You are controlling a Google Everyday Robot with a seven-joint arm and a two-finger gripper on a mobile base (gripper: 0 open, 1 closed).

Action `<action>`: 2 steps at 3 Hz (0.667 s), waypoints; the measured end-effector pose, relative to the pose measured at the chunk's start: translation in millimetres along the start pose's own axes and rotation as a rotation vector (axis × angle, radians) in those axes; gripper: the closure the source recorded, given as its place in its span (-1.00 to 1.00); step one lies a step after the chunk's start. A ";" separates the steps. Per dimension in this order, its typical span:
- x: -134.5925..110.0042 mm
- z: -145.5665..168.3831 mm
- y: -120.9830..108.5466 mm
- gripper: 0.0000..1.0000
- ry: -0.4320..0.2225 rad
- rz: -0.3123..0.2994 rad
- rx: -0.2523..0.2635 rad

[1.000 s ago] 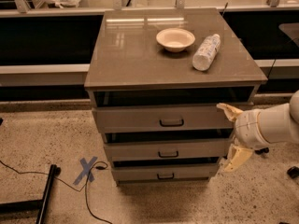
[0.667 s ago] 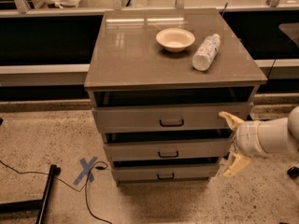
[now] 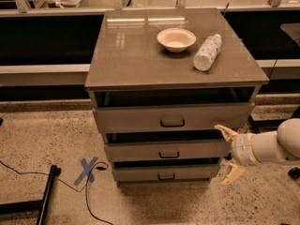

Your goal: Open middle drawer

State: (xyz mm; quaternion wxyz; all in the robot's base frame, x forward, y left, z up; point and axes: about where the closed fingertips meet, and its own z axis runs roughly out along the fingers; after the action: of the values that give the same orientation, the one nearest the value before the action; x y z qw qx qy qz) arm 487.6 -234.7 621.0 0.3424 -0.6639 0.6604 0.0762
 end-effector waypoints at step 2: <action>7.5 21.0 0.3 -1.00 -0.007 0.013 -0.019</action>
Offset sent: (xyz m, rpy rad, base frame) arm 0.0203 0.0086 -0.0438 0.0167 0.0409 -0.0038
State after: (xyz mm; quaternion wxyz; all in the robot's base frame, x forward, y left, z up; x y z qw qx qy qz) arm 495.6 -229.2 600.8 0.3379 -0.6626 0.6627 0.0873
